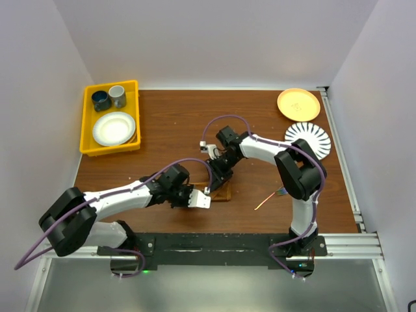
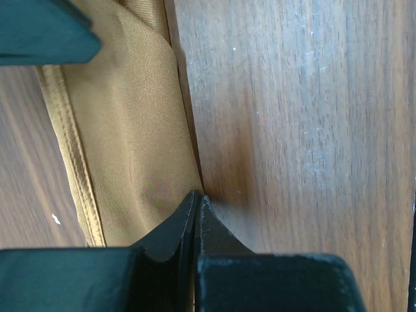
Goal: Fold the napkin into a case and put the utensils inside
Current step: Smooth out the smaller rectangle-folded napkin at the center of the board, then pick up the smaller rectangle-folded napkin from the center of the board.
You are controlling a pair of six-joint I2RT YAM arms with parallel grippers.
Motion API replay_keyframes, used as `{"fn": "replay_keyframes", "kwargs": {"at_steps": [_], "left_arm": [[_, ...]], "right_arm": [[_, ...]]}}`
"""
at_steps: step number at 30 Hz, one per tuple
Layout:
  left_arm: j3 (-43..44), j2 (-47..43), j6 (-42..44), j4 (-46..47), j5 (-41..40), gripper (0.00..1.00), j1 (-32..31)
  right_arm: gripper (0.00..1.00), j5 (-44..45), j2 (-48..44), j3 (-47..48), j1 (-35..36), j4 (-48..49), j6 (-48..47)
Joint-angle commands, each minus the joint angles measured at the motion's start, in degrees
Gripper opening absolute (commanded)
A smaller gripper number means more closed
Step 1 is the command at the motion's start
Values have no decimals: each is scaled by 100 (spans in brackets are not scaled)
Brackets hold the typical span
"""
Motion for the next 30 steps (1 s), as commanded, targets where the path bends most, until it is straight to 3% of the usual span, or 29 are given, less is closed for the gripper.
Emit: {"fn": "replay_keyframes", "kwargs": {"at_steps": [1,6,7,9,13,21,30], "left_arm": [[-52,-17,326,3,113,1,-26],[-35,-8,431,-94,245,1,-35],[-35,-8,449,-103,263,2,-35],[-35,-17,423,-111,272,2,-35],[-43,-26,405,-85,298,2,-35],[-70,-26,440,-32,307,3,-34],[-78,-26,405,73,263,3,-34]], "right_arm": [[38,-304,-285,889,18,-825,-661],[40,-164,22,1716,27,-1248,-1066],[44,-94,84,1822,36,-1248,-1075],[67,91,356,2173,106,-1301,-1163],[75,241,980,2728,238,-1793,-1628],[74,399,1526,2782,458,-1864,-2050],[50,83,1772,2658,475,-1925,-2305]]}}
